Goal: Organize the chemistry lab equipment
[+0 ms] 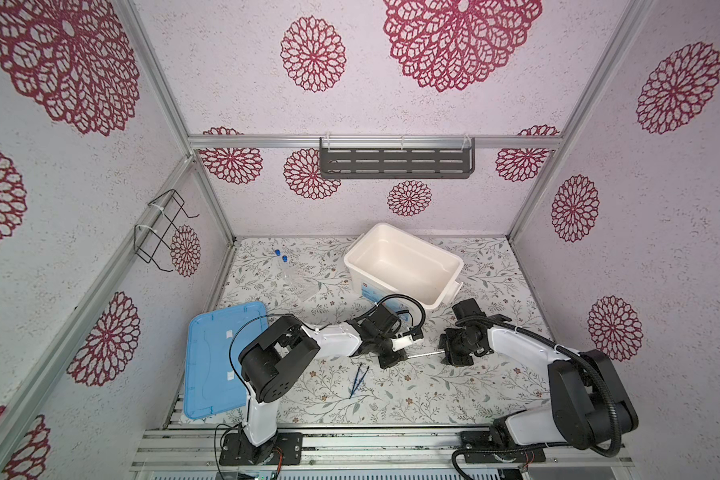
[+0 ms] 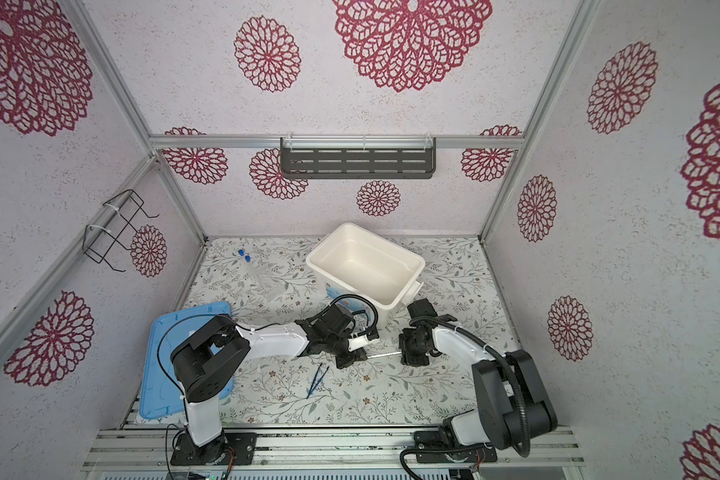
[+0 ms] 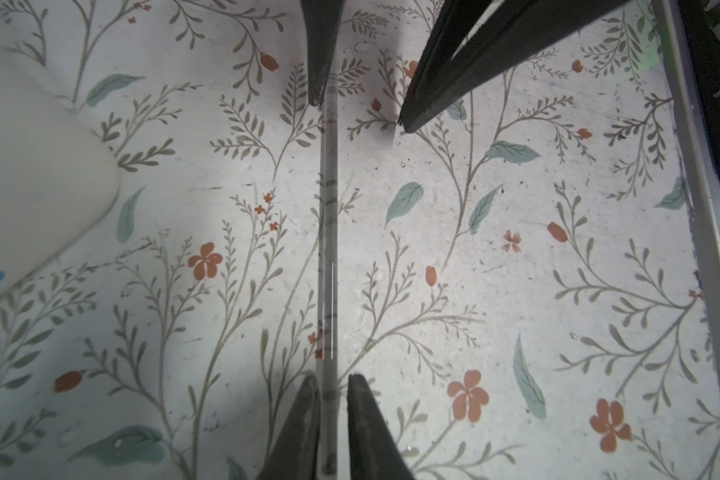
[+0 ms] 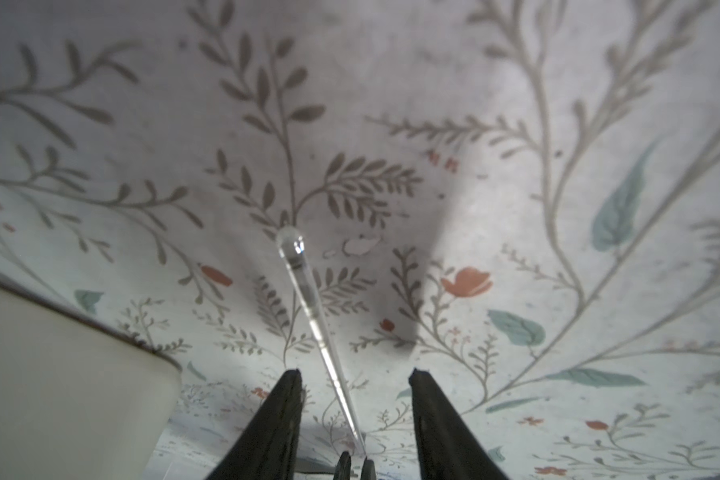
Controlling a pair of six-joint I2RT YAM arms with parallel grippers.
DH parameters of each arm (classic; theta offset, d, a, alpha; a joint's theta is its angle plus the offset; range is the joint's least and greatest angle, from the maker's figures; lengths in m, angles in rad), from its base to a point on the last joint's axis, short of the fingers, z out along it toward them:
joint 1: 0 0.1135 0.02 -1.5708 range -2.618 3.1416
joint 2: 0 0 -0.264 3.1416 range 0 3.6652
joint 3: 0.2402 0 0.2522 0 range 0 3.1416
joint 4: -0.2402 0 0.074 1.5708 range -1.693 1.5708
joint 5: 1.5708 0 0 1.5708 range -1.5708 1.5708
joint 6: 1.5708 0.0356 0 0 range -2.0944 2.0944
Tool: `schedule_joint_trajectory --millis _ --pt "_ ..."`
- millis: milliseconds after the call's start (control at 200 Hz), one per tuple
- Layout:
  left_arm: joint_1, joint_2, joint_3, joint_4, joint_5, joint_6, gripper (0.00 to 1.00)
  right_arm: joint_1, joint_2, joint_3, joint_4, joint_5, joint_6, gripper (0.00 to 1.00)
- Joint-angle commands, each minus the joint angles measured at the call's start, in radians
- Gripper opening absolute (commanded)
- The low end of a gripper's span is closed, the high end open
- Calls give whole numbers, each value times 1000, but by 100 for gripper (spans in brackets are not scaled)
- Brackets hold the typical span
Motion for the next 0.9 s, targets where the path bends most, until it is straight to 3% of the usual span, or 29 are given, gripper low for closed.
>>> schedule_joint_trajectory --millis 0,115,210,300,465,896 --pt "-9 -20 -22 28 14 10 21 5 24 43 -38 45 20 46" --pt "-9 -47 -33 32 6 8 26 3 74 48 -42 64 -2 40" --pt "-9 -84 -44 31 2 -2 39 3 120 53 -73 91 -34 23" --pt "-9 -115 -72 45 -18 -2 45 6 141 37 -58 104 -41 21" --pt "-9 -116 -83 26 -40 21 49 19 144 23 -54 101 -16 5" --pt "-10 -43 -54 34 -73 59 57 50 22 55 -82 89 61 3"
